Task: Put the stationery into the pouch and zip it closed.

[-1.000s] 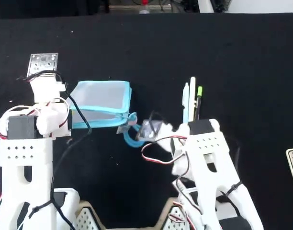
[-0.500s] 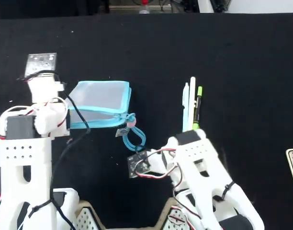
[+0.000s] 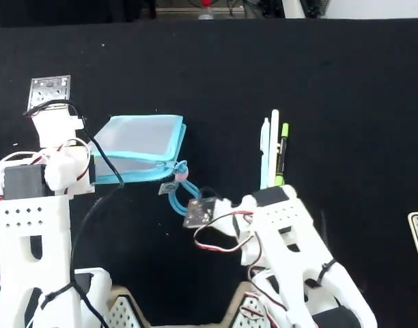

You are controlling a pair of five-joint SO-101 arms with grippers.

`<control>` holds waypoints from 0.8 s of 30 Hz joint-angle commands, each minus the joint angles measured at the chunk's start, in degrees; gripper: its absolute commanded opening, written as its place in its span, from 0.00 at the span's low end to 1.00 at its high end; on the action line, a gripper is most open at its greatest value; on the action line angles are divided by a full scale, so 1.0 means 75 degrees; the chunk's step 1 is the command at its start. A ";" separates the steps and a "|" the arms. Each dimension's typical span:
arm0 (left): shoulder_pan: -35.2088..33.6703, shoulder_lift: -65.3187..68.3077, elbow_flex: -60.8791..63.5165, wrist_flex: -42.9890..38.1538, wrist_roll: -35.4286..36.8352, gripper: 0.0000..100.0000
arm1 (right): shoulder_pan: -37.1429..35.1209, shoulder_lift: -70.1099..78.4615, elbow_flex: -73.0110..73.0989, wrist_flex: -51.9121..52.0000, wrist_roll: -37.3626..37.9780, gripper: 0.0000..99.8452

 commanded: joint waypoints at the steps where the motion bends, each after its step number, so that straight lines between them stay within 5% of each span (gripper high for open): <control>1: -0.0170 -0.0070 -0.0299 0.0035 0.0094 0.03 | 0.0680 0.0053 -0.0147 -0.0094 -0.0129 0.17; 8: -0.0170 -0.0070 -0.0299 0.0023 0.0094 0.03 | 0.1020 0.0064 0.0240 -0.0645 -0.0129 0.18; 17: -0.0123 -0.0070 -0.0299 0.0023 0.0094 0.03 | -0.0117 0.0053 0.0158 -0.0621 -0.0164 0.17; 24: -0.0123 -0.0070 -0.0299 0.0023 0.0094 0.03 | -0.0141 0.0041 -0.0862 0.0586 -0.0633 0.17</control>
